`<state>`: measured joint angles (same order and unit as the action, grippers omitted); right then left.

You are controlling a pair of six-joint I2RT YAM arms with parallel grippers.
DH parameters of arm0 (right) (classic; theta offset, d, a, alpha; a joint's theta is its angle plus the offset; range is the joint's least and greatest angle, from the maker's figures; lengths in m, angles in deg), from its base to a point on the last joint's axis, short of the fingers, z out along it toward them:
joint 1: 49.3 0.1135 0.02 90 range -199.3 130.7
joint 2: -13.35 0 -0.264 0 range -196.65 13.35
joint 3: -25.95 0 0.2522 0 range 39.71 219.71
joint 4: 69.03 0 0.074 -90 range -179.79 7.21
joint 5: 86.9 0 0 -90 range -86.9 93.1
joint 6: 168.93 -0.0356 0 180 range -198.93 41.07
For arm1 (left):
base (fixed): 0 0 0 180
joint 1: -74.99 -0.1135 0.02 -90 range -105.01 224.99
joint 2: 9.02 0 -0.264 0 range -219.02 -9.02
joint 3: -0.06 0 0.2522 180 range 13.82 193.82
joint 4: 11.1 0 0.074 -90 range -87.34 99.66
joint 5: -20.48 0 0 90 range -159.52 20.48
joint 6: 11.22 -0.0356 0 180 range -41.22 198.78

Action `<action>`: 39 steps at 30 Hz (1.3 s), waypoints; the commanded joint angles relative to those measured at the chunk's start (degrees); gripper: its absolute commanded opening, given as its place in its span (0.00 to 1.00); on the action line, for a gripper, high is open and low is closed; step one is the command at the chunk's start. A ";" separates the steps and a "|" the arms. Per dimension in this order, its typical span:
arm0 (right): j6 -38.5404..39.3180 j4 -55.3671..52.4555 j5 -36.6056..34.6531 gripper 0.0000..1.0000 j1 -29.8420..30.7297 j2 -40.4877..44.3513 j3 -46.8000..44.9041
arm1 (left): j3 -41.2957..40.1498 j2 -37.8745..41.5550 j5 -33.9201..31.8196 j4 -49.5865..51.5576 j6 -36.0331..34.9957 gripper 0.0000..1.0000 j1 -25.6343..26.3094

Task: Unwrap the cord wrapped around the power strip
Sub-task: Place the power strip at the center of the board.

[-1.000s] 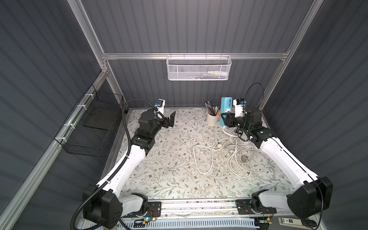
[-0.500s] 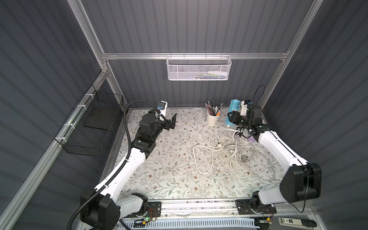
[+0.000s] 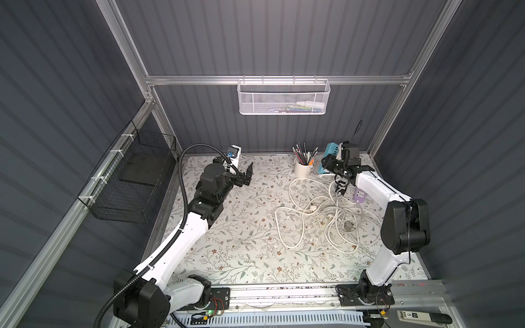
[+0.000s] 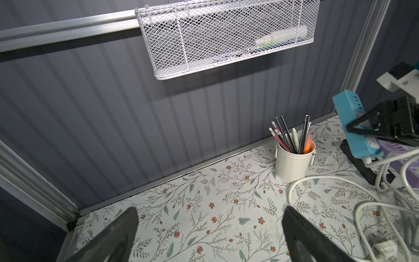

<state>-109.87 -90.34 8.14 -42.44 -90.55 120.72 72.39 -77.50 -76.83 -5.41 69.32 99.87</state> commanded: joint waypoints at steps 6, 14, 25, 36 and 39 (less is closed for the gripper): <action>1.14 -2.19 -5.40 0.00 -0.88 -4.64 5.70 | -0.89 1.17 -0.98 -1.77 -1.55 1.00 0.86; 1.08 -8.89 -8.13 0.00 -1.49 -10.14 11.28 | -0.91 1.25 -1.04 -1.77 -1.51 1.00 0.93; 4.70 -22.06 -12.97 0.00 -2.02 -18.48 20.82 | -0.99 1.27 -0.91 -1.90 -1.36 1.00 1.12; 5.98 -28.70 -12.63 0.00 -3.29 -21.79 21.49 | -1.16 2.07 -1.48 -1.88 -1.89 1.00 1.29; 6.21 -29.22 -12.20 0.00 -4.01 -21.46 19.98 | -1.26 2.32 -1.80 -1.85 -2.06 1.00 1.39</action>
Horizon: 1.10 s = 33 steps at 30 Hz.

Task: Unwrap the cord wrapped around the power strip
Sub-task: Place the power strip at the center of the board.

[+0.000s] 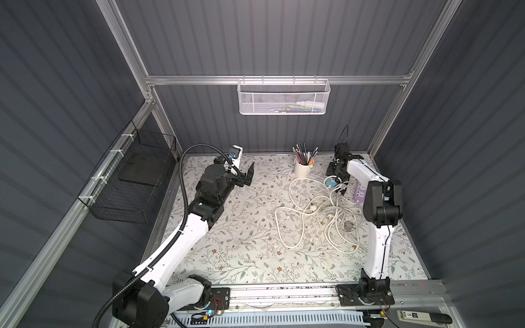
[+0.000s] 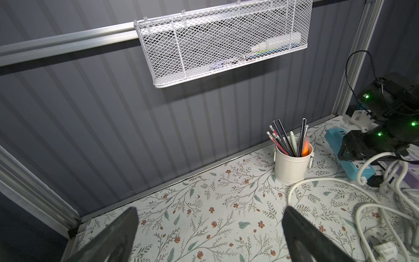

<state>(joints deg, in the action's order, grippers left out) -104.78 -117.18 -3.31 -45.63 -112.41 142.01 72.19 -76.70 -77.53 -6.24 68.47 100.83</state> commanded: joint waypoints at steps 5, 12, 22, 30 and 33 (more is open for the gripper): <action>0.80 -2.48 0.79 0.00 -2.49 0.68 -2.34 | -1.19 1.69 -1.14 -1.07 -1.35 1.00 0.69; 0.41 -4.23 3.68 0.14 -1.93 -0.96 -0.70 | -1.18 1.76 -1.15 -1.01 -1.39 1.00 0.96; 0.66 -1.86 5.83 0.63 -0.58 -1.98 0.10 | -1.20 1.43 -1.37 -0.96 -1.42 1.00 1.22; 1.33 -1.97 6.26 0.97 -0.58 -1.56 1.38 | -1.38 1.42 -1.38 -1.09 -1.54 1.00 1.40; 1.91 -1.01 6.41 0.99 -0.50 -0.21 1.10 | -1.31 1.29 -1.26 -0.97 -1.62 1.00 1.40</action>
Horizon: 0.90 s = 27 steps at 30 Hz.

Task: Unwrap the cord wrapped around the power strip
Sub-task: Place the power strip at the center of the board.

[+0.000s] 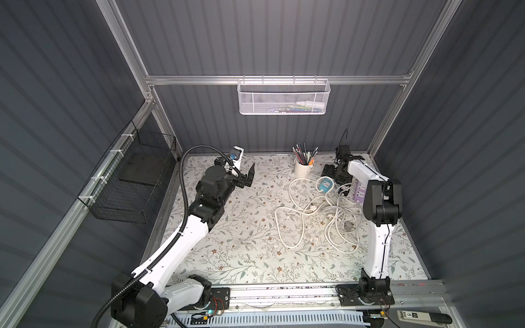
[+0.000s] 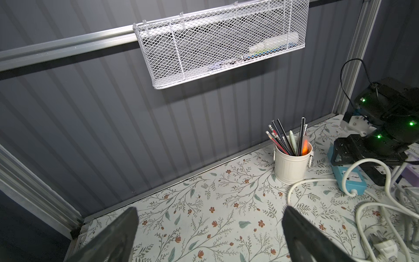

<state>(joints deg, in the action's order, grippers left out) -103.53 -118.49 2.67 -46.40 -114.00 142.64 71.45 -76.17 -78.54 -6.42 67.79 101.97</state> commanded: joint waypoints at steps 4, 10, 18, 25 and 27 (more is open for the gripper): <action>2.13 0.44 1.41 0.99 0.35 3.04 1.10 | -0.58 0.85 -0.18 -0.81 -0.88 1.00 0.35; 4.38 1.34 1.81 0.99 0.88 6.67 1.95 | -0.52 0.62 -0.17 -0.81 -0.79 1.00 0.44; 7.69 1.84 1.32 0.99 1.32 13.26 2.41 | -0.67 0.05 -0.88 -0.96 -0.71 1.00 0.44; 9.07 6.03 1.55 0.99 1.24 25.14 -6.29 | -0.61 -1.69 -3.74 -1.11 -0.72 1.00 0.42; 9.39 8.50 1.57 0.99 1.23 29.87 -11.44 | -0.45 -2.53 -5.55 -1.20 -0.64 1.00 0.44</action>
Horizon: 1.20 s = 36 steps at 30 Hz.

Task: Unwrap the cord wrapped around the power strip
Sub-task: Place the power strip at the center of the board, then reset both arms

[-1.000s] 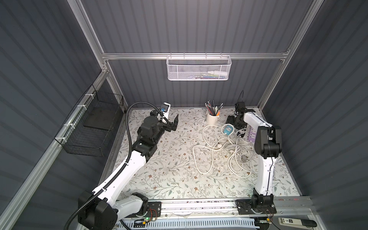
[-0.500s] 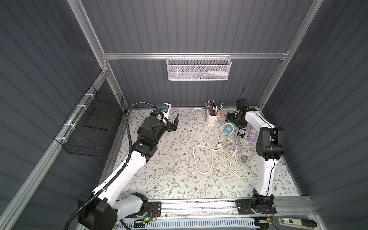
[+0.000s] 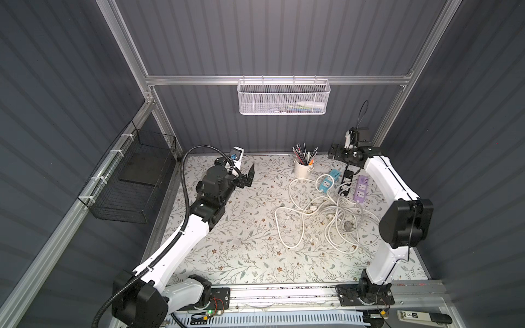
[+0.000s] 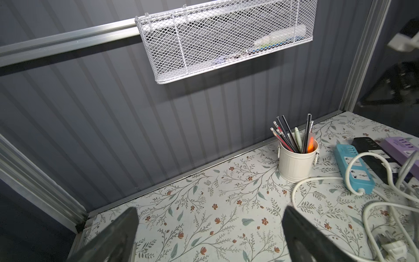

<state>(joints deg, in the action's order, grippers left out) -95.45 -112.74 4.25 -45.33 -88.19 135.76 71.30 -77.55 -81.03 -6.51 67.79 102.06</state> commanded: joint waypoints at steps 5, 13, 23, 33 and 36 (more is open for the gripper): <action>0.71 15.56 -1.11 0.99 -1.15 19.70 -23.51 | 0.18 -4.75 -10.21 -1.38 0.30 1.00 0.31; -0.95 25.39 -12.10 0.99 -2.89 38.51 -45.91 | 0.49 -10.78 -20.33 -0.92 4.37 1.00 0.18; -4.04 37.93 -22.24 0.99 -4.32 53.26 -69.18 | -17.32 -6.92 -36.20 -10.79 12.84 1.00 -3.04; -3.70 46.22 -23.79 0.99 -4.41 54.42 -77.08 | -34.30 -13.37 -40.36 -35.85 8.96 1.00 -6.23; -3.36 46.73 -23.62 0.99 -4.41 53.96 -77.39 | -35.74 -19.76 -39.97 -42.92 8.73 1.00 -9.04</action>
<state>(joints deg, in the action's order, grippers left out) -98.97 -69.40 -18.16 -49.52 -34.01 58.86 37.09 -93.59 -119.19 -38.16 77.32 95.13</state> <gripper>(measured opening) 0.990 0.997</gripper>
